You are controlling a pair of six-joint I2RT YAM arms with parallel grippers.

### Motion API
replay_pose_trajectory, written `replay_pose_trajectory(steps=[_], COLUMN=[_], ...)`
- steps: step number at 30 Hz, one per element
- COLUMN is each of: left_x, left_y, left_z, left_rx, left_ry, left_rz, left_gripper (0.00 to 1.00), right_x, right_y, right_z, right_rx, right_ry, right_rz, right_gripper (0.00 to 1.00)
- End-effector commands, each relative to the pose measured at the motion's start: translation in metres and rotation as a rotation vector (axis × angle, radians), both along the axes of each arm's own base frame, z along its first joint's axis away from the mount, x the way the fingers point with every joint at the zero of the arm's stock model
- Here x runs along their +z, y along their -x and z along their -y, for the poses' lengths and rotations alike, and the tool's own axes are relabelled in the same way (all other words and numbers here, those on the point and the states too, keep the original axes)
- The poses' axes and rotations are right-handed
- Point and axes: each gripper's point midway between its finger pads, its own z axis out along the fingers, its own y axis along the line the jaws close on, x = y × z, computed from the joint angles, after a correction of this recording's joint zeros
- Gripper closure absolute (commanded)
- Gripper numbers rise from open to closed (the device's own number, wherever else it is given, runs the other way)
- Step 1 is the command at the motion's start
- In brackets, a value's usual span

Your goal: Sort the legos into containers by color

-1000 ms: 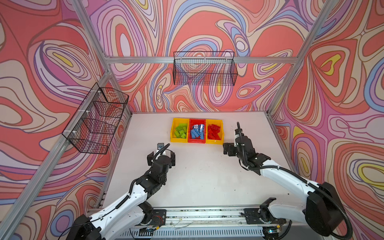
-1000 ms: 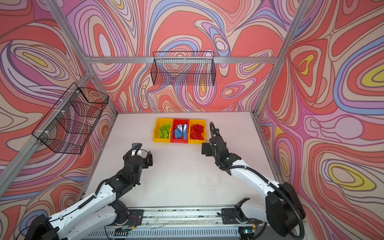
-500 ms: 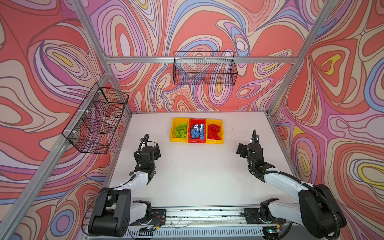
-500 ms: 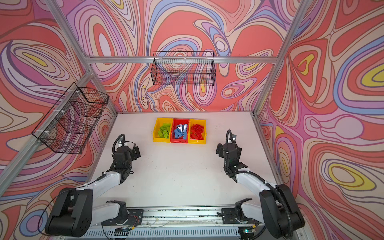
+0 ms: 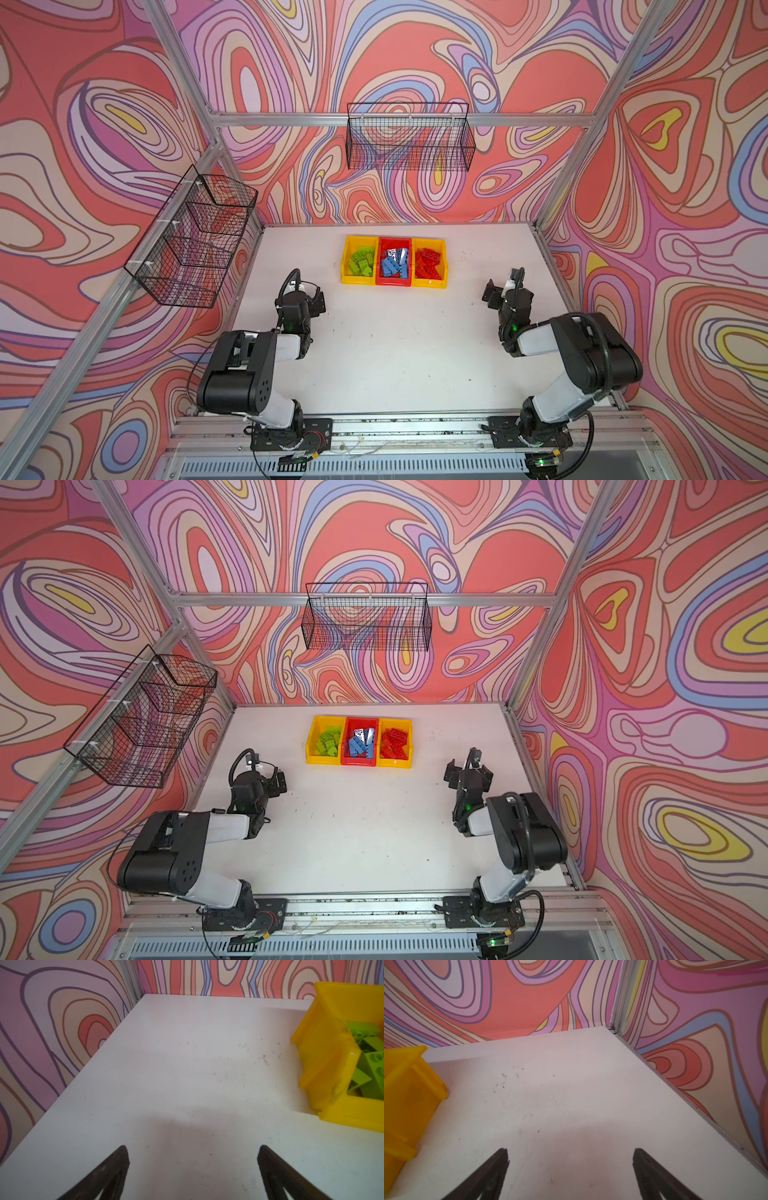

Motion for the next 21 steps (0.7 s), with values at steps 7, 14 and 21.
replay_pose_trajectory(steps=[7, 14, 21], left_x=[0.015, 0.0149, 0.0156], left_y=[-0.0086, -0.0074, -0.0076], left_z=[0.0061, 0.0064, 0.0065], left_rx=[-0.051, -0.052, -0.053], left_ry=[-0.007, -0.006, -0.006], left_rz=[0.072, 0.076, 0.078], left_gripper=[0.0, 0.0, 0.0], right_x=[0.0223, 0.0239, 0.0235], right_y=[-0.0114, -0.01, -0.0102], right_z=[-0.0075, -0.0076, -0.0078], right_rx=[0.085, 0.085, 0.085], right_ry=[-0.003, -0.002, -0.002], right_rz=[0.107, 0.113, 0.112], right_gripper=[0.02, 0.02, 0.02])
